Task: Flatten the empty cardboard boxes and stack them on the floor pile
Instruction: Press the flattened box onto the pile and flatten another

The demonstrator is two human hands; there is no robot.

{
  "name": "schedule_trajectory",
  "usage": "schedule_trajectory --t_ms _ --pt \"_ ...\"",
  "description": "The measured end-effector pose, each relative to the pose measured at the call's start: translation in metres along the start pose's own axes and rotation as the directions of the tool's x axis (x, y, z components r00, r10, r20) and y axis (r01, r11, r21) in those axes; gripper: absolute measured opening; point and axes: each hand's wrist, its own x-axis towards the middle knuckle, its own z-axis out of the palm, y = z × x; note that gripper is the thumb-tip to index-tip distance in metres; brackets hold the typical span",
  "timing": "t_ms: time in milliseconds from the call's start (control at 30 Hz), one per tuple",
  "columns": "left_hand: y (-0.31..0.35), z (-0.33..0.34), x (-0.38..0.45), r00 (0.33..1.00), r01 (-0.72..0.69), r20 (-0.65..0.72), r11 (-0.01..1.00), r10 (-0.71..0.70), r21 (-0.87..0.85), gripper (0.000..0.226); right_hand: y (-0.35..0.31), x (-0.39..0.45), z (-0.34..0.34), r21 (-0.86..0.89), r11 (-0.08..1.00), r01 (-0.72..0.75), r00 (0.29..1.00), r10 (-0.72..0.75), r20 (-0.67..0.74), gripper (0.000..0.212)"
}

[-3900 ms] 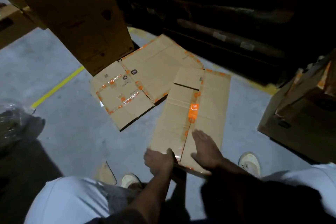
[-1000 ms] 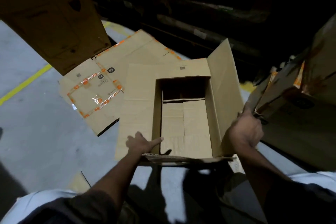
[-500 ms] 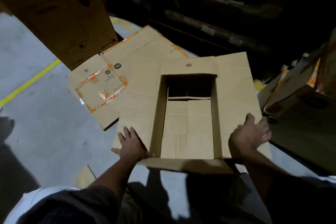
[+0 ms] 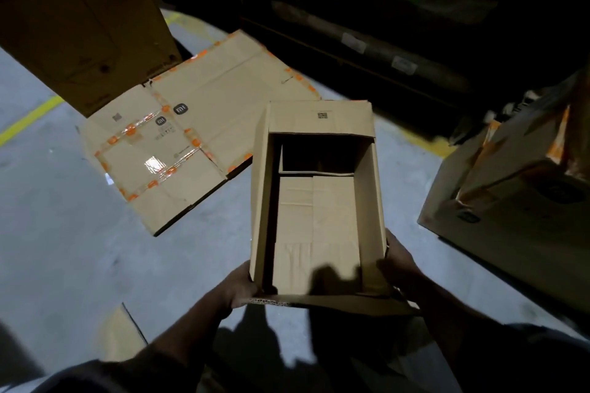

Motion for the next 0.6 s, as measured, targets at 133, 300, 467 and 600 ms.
schedule_trajectory --t_ms 133,300,467,600 --pt "-0.012 0.000 0.007 0.994 0.056 0.097 0.988 -0.042 -0.141 0.084 0.010 0.008 -0.003 0.063 0.995 0.072 0.997 -0.073 0.011 0.107" --pt "0.044 -0.013 -0.015 0.978 0.191 -0.073 0.980 -0.195 -0.051 0.079 0.002 0.009 0.004 -0.314 0.948 -0.056 0.990 0.011 -0.143 0.061" --pt "0.107 -0.022 -0.053 1.000 0.013 0.010 0.907 -0.020 0.421 0.127 -0.007 -0.006 0.017 -0.435 0.890 -0.136 0.955 0.000 -0.298 0.066" --pt "0.100 0.029 -0.078 0.920 -0.107 0.373 0.840 -0.120 0.532 0.118 -0.001 -0.013 0.015 -0.441 0.891 -0.109 0.958 -0.025 -0.287 0.079"
